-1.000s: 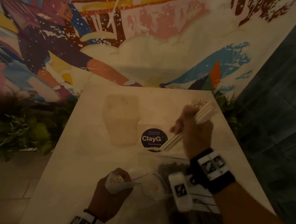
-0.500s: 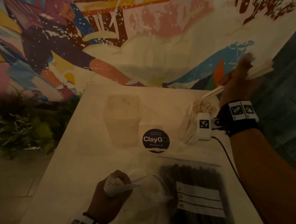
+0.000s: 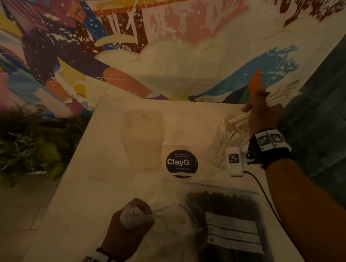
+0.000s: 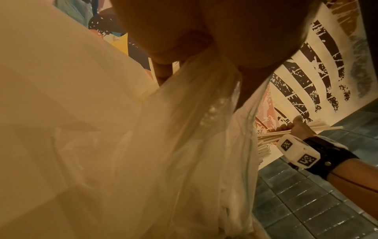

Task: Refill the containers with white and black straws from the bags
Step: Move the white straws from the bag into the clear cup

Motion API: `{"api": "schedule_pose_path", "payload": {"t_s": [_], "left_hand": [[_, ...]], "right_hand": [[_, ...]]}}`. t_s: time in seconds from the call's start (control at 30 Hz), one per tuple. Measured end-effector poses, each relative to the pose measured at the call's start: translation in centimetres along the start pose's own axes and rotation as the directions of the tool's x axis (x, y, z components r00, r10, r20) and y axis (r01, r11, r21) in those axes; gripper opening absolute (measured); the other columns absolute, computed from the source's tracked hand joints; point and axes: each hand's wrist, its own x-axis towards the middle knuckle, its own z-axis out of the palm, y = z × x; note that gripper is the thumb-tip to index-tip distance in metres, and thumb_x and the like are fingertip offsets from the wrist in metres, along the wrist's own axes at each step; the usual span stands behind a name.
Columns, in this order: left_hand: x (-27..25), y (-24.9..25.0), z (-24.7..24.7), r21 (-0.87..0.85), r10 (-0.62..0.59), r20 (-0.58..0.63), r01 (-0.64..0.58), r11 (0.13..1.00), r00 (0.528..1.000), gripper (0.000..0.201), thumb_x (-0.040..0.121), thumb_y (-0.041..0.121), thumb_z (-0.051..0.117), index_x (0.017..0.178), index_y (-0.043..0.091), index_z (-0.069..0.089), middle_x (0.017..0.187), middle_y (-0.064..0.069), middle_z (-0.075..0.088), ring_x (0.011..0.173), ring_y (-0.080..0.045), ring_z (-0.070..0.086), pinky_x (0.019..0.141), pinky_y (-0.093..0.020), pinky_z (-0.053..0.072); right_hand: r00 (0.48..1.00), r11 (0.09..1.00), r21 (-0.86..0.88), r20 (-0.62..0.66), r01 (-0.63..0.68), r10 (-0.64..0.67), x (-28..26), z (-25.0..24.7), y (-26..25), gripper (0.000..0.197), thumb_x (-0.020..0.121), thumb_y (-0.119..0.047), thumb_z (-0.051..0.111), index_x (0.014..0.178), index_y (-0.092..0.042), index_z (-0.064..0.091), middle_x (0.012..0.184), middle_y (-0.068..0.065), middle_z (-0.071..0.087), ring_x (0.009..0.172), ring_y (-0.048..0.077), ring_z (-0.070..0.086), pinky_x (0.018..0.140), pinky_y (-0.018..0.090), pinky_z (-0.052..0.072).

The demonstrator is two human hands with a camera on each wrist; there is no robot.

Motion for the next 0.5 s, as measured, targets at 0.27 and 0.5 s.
{"api": "schedule_pose_path", "payload": {"t_s": [0.27,0.5], "left_hand": [[-0.1,-0.5,-0.2,0.035,0.009,0.007,-0.01,0.999,1.0,0.04,0.061,0.056,0.076,0.069,0.02,0.062,0.07,-0.001,0.063,0.063,-0.019,0.059,0.057,-0.026,0.045],[-0.1,-0.4,0.0,0.031,0.012,-0.009,-0.012,0.999,1.0,0.03,0.063,0.046,0.073,0.069,0.019,0.063,0.07,-0.004,0.064,0.063,-0.02,0.06,0.056,-0.026,0.046]], "right_hand": [[0.998,0.997,-0.042,0.005,0.064,-0.063,0.9,-0.3,-0.1,0.056,0.097,-0.042,0.046,0.05,-0.013,0.049,0.05,0.006,0.052,0.043,0.007,0.05,0.056,0.01,0.042],[0.987,0.964,-0.265,0.159,0.031,0.012,0.1,0.3,2.4,0.06,0.094,-0.046,0.05,0.074,0.01,0.061,0.062,0.014,0.059,0.05,0.003,0.057,0.052,0.015,0.044]]}}
